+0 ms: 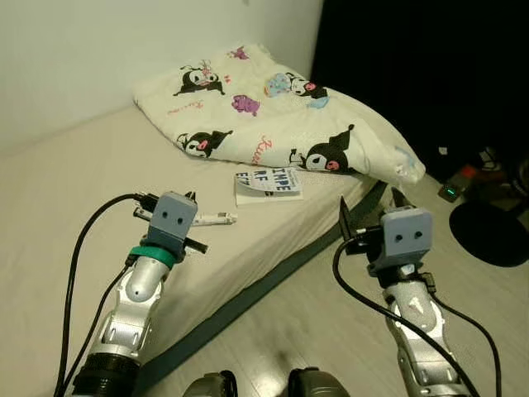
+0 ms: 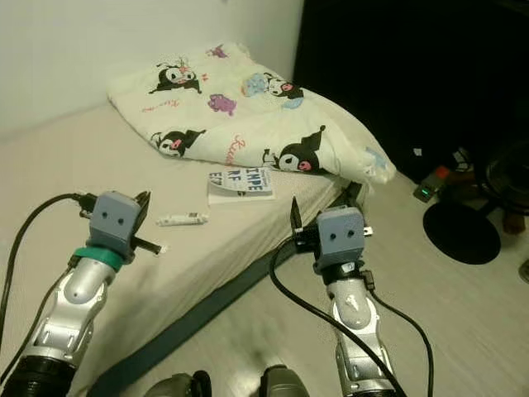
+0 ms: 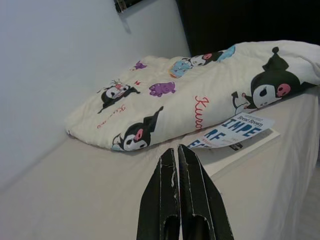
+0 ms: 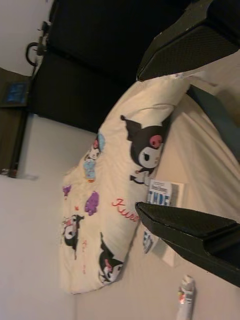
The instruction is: Clean up the room
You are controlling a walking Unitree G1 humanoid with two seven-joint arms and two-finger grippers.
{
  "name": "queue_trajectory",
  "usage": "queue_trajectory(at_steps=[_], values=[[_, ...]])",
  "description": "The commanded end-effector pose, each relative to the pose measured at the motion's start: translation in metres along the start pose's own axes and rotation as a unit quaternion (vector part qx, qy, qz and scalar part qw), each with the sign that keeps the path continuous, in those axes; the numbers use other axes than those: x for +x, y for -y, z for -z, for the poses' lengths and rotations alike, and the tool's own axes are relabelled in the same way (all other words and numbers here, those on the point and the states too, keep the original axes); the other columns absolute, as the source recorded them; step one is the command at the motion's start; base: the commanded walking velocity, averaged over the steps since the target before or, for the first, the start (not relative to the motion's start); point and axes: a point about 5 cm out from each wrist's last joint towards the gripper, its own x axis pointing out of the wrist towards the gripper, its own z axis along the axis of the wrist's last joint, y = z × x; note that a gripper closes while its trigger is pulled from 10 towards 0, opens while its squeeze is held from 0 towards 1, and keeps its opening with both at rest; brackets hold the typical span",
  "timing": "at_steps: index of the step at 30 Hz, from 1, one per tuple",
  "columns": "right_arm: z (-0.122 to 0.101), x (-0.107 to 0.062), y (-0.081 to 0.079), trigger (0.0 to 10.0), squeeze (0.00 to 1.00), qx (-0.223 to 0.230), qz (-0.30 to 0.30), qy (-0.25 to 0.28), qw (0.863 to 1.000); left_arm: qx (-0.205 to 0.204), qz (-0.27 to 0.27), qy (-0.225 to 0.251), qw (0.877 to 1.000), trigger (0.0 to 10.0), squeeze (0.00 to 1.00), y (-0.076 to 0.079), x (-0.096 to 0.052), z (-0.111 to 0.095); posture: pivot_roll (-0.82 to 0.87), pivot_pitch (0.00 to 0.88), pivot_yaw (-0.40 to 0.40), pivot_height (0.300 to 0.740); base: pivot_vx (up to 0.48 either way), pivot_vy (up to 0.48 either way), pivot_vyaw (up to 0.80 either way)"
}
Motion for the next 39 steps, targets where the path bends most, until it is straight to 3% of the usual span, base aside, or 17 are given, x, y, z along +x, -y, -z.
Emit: queue_trajectory(at_steps=[1,9,17,39], values=[[0.0008,0.0007,0.0034,10.0,0.0,0.004,0.007,0.003,1.0,0.007,0.007,-0.001,1.0,10.0,0.0,0.0039,0.0002,0.0022,-0.21,0.0,0.07,0.74,0.0,0.0,0.0],[0.0019,0.0068,0.0106,10.0,0.0,0.001,0.011,0.007,1.0,0.006,0.009,0.005,1.0,10.0,0.0,0.007,0.0039,0.0026,-0.2,0.0,0.066,0.74,0.0,0.0,0.0],[0.0053,0.0083,0.0051,10.0,0.0,0.017,0.012,0.006,1.0,0.008,0.003,0.014,1.0,10.0,0.0,0.0029,0.0081,0.0006,-0.18,0.0,0.066,0.74,0.0,0.0,0.0],[0.009,0.0056,0.0052,10.0,0.0,0.021,0.015,0.006,1.0,0.013,0.0,0.014,1.0,10.0,0.0,-0.0009,0.0038,0.0036,-0.17,0.0,0.07,0.74,0.0,0.0,0.0]])
